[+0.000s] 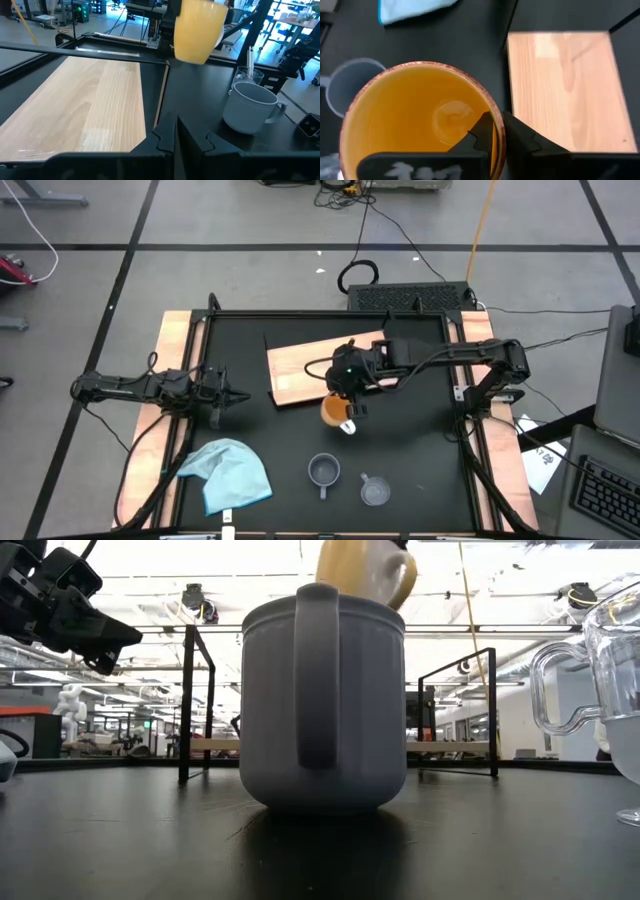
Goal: Stack small to large cups/mugs on shelf
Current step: Put the yellow mug on the shelf
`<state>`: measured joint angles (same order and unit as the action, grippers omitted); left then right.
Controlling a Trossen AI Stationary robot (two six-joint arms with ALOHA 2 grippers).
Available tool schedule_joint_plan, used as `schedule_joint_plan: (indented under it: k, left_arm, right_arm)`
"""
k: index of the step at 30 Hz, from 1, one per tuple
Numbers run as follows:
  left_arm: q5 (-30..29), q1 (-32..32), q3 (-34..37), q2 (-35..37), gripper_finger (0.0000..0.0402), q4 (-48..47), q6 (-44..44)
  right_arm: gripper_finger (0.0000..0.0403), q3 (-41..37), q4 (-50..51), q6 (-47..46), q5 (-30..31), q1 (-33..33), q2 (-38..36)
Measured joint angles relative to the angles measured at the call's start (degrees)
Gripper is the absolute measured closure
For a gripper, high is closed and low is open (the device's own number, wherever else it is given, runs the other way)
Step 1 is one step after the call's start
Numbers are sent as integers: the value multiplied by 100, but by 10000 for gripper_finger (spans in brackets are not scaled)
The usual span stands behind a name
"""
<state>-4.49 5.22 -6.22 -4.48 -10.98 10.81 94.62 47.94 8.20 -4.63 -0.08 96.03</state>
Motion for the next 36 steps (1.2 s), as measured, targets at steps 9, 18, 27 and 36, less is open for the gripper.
schedule_joint_plan:
  k: [9,18,27,36]
  left_arm:
    - [0,0,0,-1,380,9,-15]
    - [-7,-1,0,-1,380,33,-63]
    - [-44,0,0,1,380,-8,-166]
    - [-44,0,-1,1,380,-153,-164]
  right_arm:
    - [393,93,346,96,5,-86,30]
    - [393,525,811,194,12,-485,383]
    - [393,2553,1675,465,16,-619,1813]
    - [393,4040,2175,718,84,-928,2739]
